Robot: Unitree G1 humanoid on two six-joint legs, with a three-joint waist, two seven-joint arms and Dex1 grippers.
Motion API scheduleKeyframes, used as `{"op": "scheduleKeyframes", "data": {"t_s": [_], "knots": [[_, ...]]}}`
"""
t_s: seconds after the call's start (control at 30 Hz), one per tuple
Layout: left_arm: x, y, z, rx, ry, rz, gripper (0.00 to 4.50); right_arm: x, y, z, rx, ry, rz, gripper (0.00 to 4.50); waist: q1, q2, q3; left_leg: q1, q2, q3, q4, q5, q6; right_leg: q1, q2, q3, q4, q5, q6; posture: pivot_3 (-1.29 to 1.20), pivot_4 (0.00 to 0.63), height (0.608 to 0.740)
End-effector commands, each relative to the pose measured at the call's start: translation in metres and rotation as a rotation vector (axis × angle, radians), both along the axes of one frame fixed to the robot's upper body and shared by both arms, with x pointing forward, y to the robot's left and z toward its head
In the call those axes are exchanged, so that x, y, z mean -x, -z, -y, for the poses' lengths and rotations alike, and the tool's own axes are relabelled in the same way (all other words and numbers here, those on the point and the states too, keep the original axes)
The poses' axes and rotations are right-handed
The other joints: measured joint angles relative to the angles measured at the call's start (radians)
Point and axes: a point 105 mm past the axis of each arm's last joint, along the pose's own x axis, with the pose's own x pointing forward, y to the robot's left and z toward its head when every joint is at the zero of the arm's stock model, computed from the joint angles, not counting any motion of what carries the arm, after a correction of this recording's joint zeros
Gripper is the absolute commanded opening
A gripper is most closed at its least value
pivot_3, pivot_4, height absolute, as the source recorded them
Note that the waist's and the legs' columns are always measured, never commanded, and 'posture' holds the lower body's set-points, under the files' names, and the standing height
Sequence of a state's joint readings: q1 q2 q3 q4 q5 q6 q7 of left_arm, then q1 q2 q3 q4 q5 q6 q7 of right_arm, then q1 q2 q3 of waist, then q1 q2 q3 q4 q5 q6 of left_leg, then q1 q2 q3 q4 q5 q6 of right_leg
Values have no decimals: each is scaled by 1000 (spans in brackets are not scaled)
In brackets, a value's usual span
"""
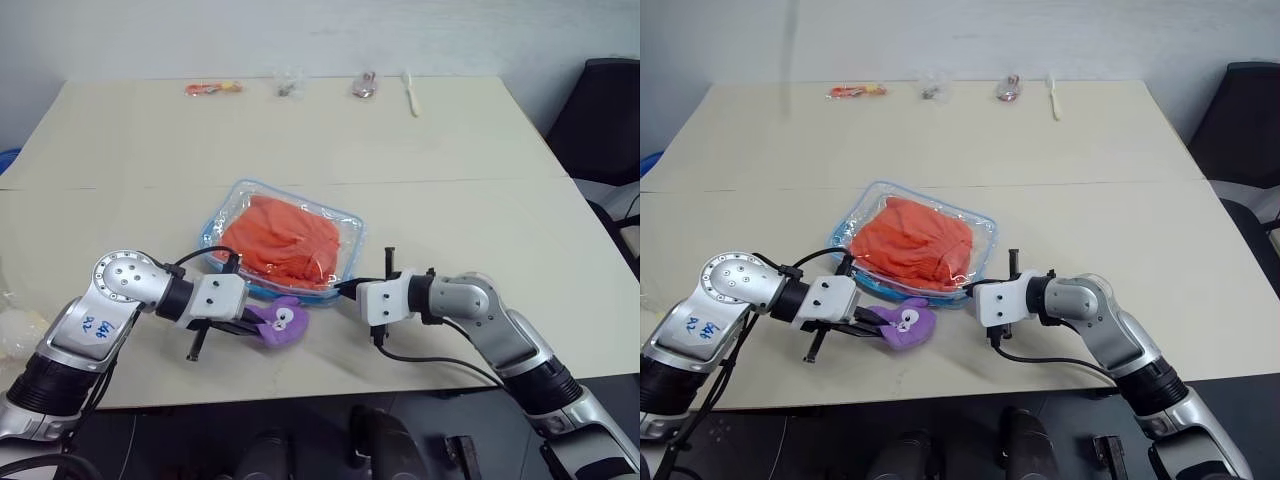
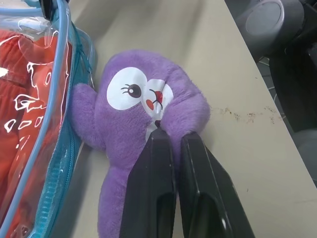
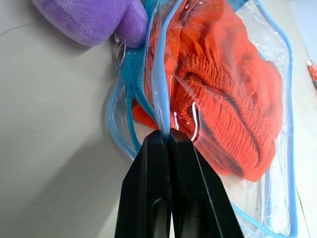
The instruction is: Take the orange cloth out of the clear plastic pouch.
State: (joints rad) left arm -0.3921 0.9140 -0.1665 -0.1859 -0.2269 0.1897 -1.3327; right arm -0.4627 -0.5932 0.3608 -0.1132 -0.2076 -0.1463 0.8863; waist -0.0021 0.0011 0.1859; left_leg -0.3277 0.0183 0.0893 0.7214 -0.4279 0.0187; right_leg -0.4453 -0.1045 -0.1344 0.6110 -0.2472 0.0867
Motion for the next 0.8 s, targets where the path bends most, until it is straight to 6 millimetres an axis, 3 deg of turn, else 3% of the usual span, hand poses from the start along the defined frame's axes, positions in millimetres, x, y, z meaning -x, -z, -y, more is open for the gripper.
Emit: {"op": "scheduleKeyframes", "data": {"t_s": [0.03,0.27,0.47,0.8], "knots": [[-4,-9,-14,-25,-47,34,0,-3,-15,10,-7,0,64,34,0,0,0,0,0,0,0,0,0,0,0,0,0,0,0,0,150,740],[-3,-27,-53,-44,-198,4,0,-5,-24,30,8,-40,142,34,-2,1,1,0,0,0,0,0,0,0,0,0,0,0,0,0,150,740],[1,-45,-78,-25,-332,-21,0,-2,-17,47,85,-112,200,34,-3,2,1,0,1,0,-1,0,0,0,0,0,-1,0,0,0,150,740],[4,-46,-144,-126,-538,-14,0,10,-13,62,125,-227,245,34,-4,4,3,1,1,2,-2,0,0,0,1,1,-1,0,0,0,150,740]]}}
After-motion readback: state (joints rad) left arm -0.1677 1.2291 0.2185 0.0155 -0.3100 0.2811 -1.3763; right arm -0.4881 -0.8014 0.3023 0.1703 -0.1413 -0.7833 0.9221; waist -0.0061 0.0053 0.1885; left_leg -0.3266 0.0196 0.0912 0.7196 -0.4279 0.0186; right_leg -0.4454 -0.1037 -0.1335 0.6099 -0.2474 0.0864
